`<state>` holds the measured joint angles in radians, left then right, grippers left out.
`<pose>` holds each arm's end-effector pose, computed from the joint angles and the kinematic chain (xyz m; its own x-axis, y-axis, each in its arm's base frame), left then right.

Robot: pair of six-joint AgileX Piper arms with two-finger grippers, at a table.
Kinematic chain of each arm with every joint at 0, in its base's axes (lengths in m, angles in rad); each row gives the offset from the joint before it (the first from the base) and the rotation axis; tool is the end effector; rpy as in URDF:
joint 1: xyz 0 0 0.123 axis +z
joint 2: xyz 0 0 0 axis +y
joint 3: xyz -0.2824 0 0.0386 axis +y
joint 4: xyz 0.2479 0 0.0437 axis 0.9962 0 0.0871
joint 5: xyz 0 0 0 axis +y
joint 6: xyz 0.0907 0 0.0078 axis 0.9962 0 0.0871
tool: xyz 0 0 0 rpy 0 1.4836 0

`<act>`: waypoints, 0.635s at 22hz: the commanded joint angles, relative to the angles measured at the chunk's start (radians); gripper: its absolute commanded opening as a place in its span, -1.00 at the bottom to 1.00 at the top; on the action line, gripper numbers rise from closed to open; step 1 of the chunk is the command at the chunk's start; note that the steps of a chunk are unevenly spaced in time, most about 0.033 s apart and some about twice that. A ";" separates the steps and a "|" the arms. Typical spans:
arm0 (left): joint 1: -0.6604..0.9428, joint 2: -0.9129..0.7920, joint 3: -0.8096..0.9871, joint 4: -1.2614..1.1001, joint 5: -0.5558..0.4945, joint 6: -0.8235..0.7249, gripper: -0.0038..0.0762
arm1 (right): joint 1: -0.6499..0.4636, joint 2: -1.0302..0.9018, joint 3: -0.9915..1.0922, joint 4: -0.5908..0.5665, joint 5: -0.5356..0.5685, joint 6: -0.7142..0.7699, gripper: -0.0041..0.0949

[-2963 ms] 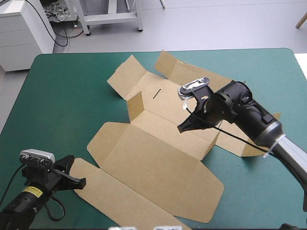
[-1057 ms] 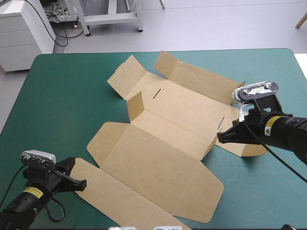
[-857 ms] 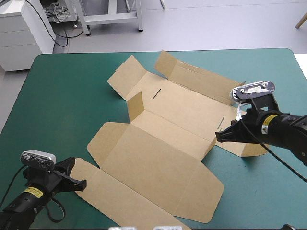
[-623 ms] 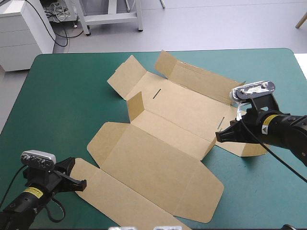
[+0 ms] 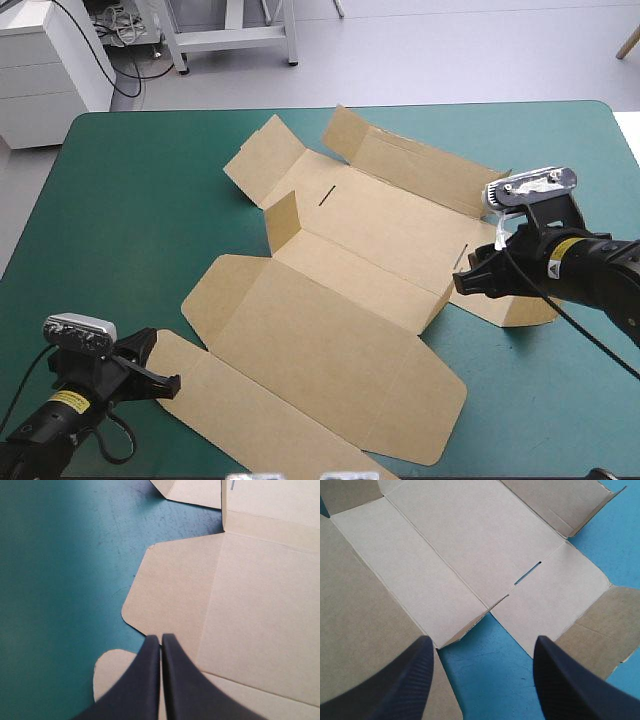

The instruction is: Fold the box

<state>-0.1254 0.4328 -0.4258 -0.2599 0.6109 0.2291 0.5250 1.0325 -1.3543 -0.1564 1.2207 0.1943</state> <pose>0.0840 -0.0241 0.2740 -0.4847 0.0757 -0.8714 0.2581 0.9643 -0.0598 0.1554 0.0746 0.4399 -0.6763 -0.2319 -0.6991 -0.3169 0.9484 -0.0081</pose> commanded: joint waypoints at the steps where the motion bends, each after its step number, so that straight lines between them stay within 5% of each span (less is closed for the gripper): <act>1: -0.002 0.010 -0.031 -0.018 -0.063 -0.004 -0.92 | -0.005 -0.009 -0.023 -0.017 -0.051 -0.001 0.20; 9: -0.002 0.010 -0.031 -0.018 -0.063 -0.004 -0.92 | -0.005 0.022 -0.023 -0.023 -0.051 0.296 0.20; 14: -0.002 0.010 -0.031 -0.018 -0.064 -0.004 -0.92 | -0.005 0.135 -0.023 -0.006 -0.051 0.355 0.20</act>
<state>-0.1254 0.4328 -0.4258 -0.2599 0.6109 0.2291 0.5250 1.1373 -1.3543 -0.1558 1.2196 0.5263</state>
